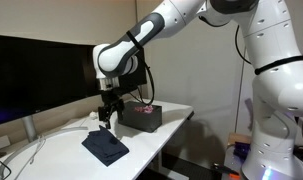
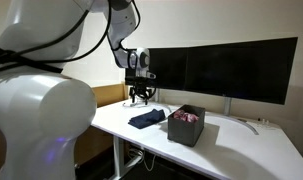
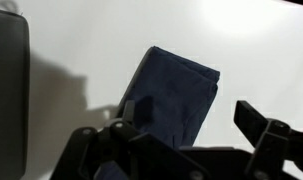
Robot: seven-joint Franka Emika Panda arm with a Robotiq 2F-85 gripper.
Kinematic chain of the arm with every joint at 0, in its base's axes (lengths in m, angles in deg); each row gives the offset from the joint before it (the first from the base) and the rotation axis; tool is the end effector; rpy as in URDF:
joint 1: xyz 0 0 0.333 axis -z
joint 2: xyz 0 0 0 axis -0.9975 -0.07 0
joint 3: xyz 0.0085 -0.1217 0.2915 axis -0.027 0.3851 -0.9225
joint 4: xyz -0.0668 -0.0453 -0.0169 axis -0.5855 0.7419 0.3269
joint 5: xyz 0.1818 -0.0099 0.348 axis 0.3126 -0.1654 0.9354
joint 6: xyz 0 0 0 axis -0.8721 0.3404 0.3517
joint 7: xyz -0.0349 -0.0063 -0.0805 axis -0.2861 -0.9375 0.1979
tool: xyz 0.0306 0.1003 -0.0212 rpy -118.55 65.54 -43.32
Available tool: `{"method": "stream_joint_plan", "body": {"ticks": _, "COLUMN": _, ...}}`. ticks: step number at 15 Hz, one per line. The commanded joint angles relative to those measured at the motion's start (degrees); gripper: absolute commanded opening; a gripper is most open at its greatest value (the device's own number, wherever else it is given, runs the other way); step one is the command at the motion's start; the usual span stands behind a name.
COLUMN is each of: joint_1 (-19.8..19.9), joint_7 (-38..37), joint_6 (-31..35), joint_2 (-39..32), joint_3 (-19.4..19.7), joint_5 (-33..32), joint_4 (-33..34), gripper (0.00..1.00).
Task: Put the towel inside the box
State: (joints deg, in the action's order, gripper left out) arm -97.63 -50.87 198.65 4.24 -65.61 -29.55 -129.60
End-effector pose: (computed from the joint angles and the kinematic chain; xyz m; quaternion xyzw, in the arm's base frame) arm 0.5806 0.1995 0.3282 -0.9942 -0.1008 0.0369 0.0061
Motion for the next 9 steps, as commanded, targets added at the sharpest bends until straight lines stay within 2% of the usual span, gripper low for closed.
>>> {"method": "stream_joint_plan", "body": {"ticks": 1, "joint_1": -0.7, "joint_7": -0.6, "joint_6": 0.1, "joint_2": -1.6, "joint_3": -0.2, "joint_5": -0.2, "joint_4": 0.7, "gripper": 1.0}}
{"method": "stream_joint_plan", "body": {"ticks": 9, "joint_1": -0.2, "joint_7": 0.4, "joint_6": -1.0, "joint_2": -4.4, "joint_3": -0.1, "joint_5": 1.1, "joint_4": 1.9, "gripper": 1.0}}
